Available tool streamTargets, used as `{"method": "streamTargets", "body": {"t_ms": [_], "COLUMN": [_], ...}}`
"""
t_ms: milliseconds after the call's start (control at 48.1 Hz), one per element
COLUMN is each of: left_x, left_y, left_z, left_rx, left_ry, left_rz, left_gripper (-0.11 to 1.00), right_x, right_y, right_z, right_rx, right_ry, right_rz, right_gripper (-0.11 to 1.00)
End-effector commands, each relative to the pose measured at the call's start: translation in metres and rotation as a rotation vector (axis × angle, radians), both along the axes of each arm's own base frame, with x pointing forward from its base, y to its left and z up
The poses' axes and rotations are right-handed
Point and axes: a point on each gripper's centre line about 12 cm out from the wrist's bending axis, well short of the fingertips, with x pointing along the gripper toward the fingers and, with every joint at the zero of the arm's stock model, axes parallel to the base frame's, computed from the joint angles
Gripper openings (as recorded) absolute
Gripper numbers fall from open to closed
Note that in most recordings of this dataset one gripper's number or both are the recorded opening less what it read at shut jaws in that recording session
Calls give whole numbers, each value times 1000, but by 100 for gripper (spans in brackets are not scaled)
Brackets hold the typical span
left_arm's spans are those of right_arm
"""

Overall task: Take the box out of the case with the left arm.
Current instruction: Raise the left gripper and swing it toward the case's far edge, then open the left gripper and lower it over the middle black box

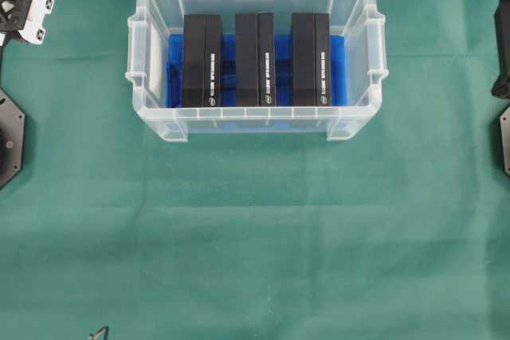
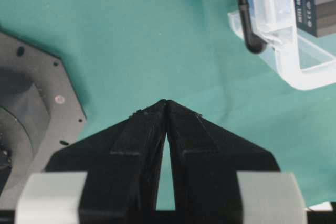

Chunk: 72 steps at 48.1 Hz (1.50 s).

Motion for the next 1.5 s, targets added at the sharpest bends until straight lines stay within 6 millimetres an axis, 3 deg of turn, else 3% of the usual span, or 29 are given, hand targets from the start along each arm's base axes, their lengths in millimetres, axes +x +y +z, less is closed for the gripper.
{"method": "streamTargets", "body": {"t_ms": [0,83,270,354,811,978,1477], "left_x": [0,0,-1,-1,1,11,102], "left_y": [0,-1,-1,-1,-1,3,13], "left_z": [2,2,1,1,1,2,13], "left_rx": [-4,-18,-31,-38,-43,-44,-58], "left_ry": [-13,-17,-24,-26,-37,-44,-47], "left_rz": [3,14,81,109,139,151,133], "left_gripper": [5,21,76,90,89,89,89], "right_x": [3,3,3,3,3,3,3], "right_y": [0,-1,0,0,-1,-1,-1], "right_z": [7,6,7,6,6,6,6], "right_rx": [-2,-3,-2,-3,-4,-4,-4], "right_ry": [-17,-14,-15,-12,-11,-11,-11], "right_rz": [0,-2,-2,-1,-1,-3,-1], "right_gripper": [0,0,0,0,0,0,0]}}
